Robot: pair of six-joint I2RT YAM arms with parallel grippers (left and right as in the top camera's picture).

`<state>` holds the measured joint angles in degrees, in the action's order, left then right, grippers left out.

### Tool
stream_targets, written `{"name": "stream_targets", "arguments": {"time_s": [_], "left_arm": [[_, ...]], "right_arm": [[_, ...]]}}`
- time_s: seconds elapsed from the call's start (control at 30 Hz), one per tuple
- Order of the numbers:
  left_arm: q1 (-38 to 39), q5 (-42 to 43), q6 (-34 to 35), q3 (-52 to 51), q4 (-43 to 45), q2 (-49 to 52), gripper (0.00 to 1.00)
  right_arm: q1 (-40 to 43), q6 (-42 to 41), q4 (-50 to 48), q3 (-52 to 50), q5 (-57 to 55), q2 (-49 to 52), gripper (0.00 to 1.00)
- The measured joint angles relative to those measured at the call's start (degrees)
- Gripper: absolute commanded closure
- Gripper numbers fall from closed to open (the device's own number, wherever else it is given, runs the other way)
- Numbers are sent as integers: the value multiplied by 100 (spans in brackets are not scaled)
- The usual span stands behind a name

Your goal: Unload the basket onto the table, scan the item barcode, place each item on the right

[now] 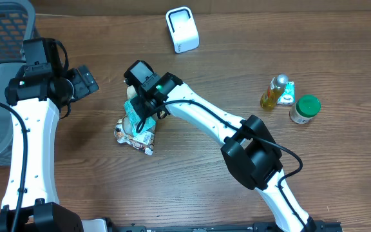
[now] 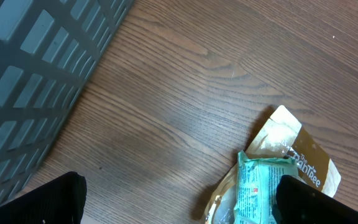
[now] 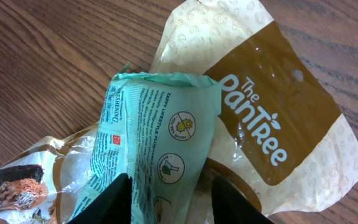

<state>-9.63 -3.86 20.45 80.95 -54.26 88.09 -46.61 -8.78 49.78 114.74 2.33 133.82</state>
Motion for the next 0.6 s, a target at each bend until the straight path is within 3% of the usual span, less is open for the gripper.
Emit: {"name": "stream_targets", "arguments": {"time_s": [0.27, 0.33, 0.47, 0.53, 0.6], "left_arm": [[0, 0, 0, 0, 0, 0, 0], [0, 0, 0, 0, 0, 0, 0], [0, 0, 0, 0, 0, 0, 0], [0, 0, 0, 0, 0, 0, 0], [0, 0, 2, 0, 0, 0, 0]], "right_arm": [[2, 2, 42, 2, -24, 83, 61], [0, 2, 39, 2, -24, 83, 72], [0, 2, 35, 2, -22, 87, 80], [2, -2, 37, 2, -11, 103, 96], [4, 2, 42, 11, -17, 109, 96]]}}
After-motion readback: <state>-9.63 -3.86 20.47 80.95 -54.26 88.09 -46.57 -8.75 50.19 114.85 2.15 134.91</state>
